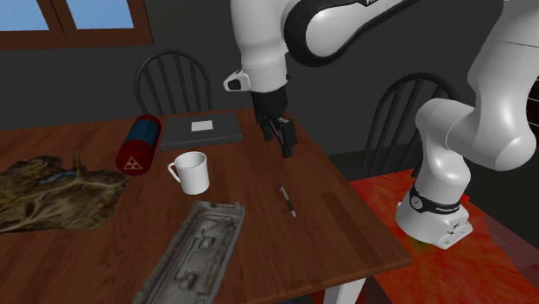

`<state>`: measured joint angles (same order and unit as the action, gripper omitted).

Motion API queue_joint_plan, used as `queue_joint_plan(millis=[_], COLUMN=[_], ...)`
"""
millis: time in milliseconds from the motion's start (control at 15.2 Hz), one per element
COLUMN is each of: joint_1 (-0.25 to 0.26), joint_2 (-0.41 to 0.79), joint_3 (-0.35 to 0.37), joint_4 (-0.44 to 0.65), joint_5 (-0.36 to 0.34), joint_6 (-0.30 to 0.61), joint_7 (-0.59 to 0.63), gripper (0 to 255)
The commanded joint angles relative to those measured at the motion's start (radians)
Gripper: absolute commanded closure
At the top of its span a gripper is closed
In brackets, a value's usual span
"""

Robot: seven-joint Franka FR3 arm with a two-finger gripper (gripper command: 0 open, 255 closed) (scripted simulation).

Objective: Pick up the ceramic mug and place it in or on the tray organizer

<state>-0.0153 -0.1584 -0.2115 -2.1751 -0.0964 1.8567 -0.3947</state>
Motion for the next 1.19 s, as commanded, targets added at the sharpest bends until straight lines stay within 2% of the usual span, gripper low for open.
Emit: queue_joint_plan(millis=[0, 528, 990, 1056, 1122], joint_1=[-0.001, -0.024, -0.065, -0.07, -0.071], joint_2=[0.065, 0.357, 0.627, 0.654, 0.657], joint_3=[-0.008, -0.024, -0.012, -0.01, -0.01], joint_4=[0.052, 0.323, 0.646, 0.681, 0.672], joint_5=[0.003, 0.041, 0.08, 0.083, 0.084], joint_6=[0.025, 0.091, 0.08, 0.075, 0.087], joint_7=[-0.03, -0.153, -0.243, -0.25, -0.25], gripper=[0, 0, 0, 0, 0])
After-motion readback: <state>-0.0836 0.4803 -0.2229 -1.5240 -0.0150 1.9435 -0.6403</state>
